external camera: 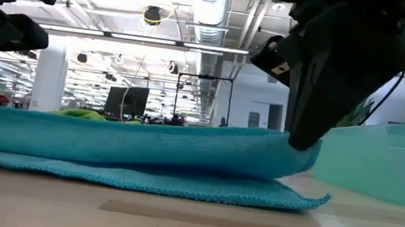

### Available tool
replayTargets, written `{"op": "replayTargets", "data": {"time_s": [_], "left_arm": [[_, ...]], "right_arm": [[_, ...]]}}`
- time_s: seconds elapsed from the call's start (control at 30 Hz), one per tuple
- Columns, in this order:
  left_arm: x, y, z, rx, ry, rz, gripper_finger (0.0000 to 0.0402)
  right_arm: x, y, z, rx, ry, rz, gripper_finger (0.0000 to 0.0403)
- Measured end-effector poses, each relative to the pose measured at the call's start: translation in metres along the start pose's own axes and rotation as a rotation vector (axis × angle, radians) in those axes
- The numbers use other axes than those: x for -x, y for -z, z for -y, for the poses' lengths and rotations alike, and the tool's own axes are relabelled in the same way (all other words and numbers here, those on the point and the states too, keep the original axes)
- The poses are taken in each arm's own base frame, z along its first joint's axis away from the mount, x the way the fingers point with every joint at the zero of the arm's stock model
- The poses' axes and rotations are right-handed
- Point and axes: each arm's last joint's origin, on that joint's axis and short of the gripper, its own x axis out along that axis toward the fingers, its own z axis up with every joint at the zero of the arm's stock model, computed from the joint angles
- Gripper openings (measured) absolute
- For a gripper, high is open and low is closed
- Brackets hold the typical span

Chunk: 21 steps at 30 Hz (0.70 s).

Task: Roll microfiber towels into tight, uniform cylinder then place into a basket
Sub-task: Fold the blue microfiber towel

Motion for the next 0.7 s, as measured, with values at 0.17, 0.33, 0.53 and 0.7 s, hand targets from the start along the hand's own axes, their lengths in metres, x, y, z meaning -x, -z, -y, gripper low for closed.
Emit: {"op": "replayTargets", "data": {"time_s": [0.17, 0.33, 0.53, 0.7], "left_arm": [[0.0000, -0.0013, 0.0009, -0.015, 0.007, 0.015, 0.0114], [0.0000, -0.0020, 0.0012, -0.015, 0.007, 0.025, 0.0114], [0.0001, -0.0029, 0.0002, -0.013, -0.023, 0.051, 0.0114], [0.0002, -0.0044, 0.0001, -0.012, -0.042, 0.080, 0.0114]], "right_arm": [[0.0000, -0.0005, -0.0001, 0.000, -0.001, 0.005, 0.0033], [0.0000, -0.0006, -0.0001, -0.001, -0.002, 0.006, 0.0070], [0.0000, -0.0005, -0.0001, -0.028, -0.002, 0.005, 0.0126], [0.0050, 0.0014, 0.0010, -0.058, -0.001, -0.015, 0.0164]]}}
